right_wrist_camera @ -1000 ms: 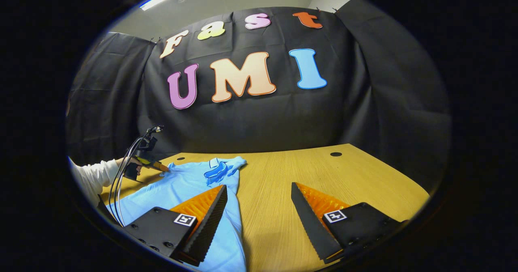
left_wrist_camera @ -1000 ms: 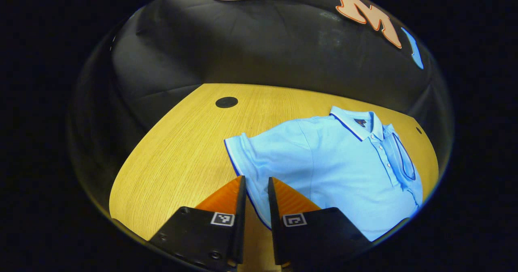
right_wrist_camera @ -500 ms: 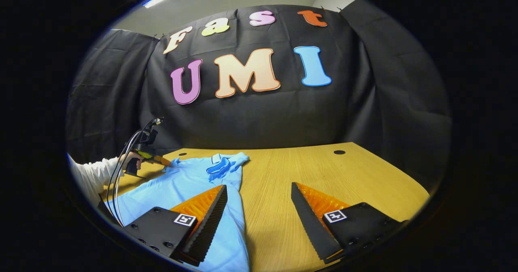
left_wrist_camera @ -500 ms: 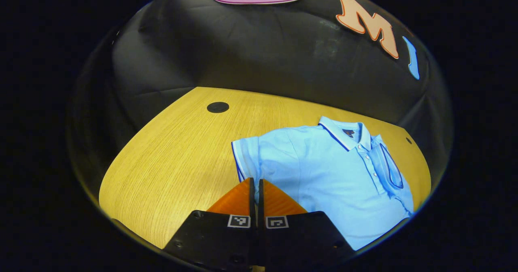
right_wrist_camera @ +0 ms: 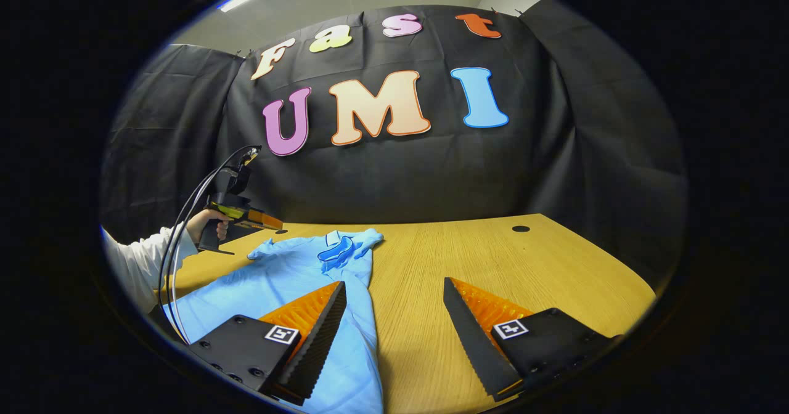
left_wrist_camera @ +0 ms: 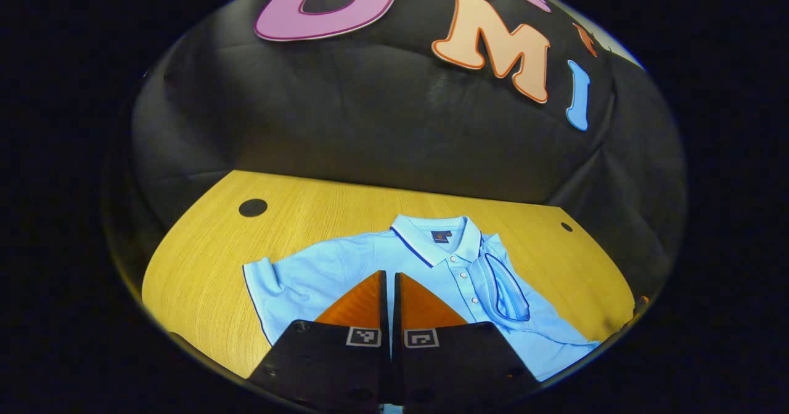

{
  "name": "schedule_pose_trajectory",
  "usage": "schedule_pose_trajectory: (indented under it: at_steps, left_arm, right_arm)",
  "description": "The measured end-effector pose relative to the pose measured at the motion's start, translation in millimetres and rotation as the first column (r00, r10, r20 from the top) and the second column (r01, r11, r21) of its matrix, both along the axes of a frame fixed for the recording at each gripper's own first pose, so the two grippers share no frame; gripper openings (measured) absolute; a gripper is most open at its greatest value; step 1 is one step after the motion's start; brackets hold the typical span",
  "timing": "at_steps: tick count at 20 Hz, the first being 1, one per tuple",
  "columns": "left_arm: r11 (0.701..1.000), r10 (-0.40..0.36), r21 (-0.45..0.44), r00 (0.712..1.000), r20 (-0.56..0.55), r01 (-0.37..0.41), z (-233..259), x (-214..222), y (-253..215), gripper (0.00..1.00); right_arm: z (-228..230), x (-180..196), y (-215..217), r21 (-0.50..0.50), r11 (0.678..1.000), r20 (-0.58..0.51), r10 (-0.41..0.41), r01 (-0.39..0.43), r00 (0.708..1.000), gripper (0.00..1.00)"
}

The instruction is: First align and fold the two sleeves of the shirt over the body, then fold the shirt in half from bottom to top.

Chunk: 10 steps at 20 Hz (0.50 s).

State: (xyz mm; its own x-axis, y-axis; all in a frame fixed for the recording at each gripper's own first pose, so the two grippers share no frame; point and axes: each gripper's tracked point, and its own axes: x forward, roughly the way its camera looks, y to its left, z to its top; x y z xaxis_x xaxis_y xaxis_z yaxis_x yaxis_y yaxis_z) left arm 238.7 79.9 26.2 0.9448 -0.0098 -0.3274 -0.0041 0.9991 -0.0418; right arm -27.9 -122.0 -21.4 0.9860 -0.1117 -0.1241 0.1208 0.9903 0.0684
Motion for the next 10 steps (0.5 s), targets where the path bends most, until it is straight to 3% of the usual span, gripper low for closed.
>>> schedule_pose_trajectory:
  at_steps: [4,5,6,8,9,10]
  left_arm:
    - [0.992,0.113,0.061,0.994,-0.005,-0.112,-3,-10,43,0.00]
    - [0.988,0.135,0.073,0.991,-0.025,-0.133,-11,-15,54,0.06]
    - [0.984,0.159,0.090,0.986,-0.045,-0.155,-17,-20,65,0.17]
    - [0.975,0.201,0.110,0.977,-0.068,-0.193,-27,-25,83,0.55]
    - [0.972,0.216,0.113,0.974,-0.071,-0.207,-31,-28,90,0.66]
    - [0.970,0.226,0.113,0.971,-0.082,-0.216,-35,-29,95,0.70]
  right_arm:
    - [1,1,3,0.002,1.000,0.006,0.008,-0.008,1.000,0.98]
    - [2,2,3,0.004,1.000,0.006,0.010,-0.010,1.000,0.98]
    - [1,1,4,0.005,1.000,0.005,0.011,-0.011,1.000,0.98]
    - [0,2,4,0.005,1.000,0.001,0.011,-0.011,1.000,0.98]
    - [0,2,4,0.004,1.000,0.001,0.011,-0.011,1.000,0.98]
    - [0,2,5,0.005,1.000,0.002,0.011,-0.011,1.000,0.98]
